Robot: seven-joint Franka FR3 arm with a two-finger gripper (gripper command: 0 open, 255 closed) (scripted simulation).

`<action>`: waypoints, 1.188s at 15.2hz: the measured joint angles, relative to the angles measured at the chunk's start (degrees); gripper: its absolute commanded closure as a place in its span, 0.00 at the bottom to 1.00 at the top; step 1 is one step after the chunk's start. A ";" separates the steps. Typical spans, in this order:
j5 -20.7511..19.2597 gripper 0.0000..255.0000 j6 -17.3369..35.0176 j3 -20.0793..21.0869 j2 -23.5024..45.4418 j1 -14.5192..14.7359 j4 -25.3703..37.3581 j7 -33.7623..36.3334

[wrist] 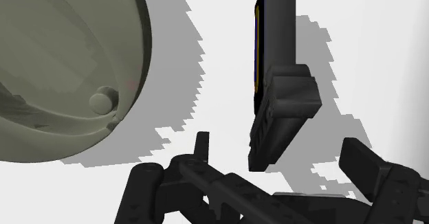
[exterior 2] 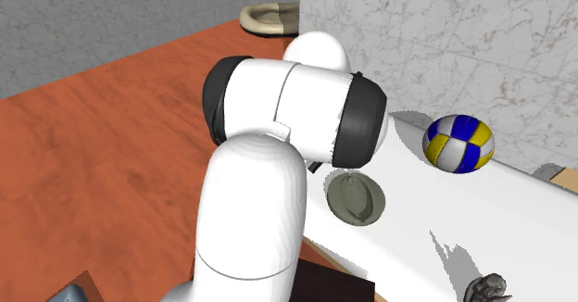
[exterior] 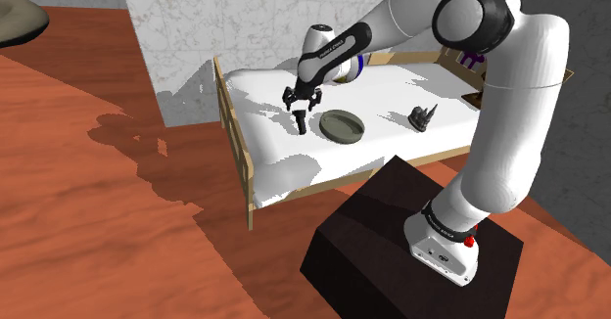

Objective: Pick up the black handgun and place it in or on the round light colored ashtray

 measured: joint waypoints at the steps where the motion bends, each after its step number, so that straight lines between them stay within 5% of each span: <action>1: 0.03 0.00 0.57 0.00 0.71 -0.04 0.14 -0.03; 11: 0.12 0.00 2.94 0.05 3.81 -0.09 0.88 -0.08; 12: 0.12 1.00 2.94 0.05 3.81 -0.09 0.88 -0.08; 18: 0.12 1.00 2.94 0.05 3.81 -0.10 0.89 -0.08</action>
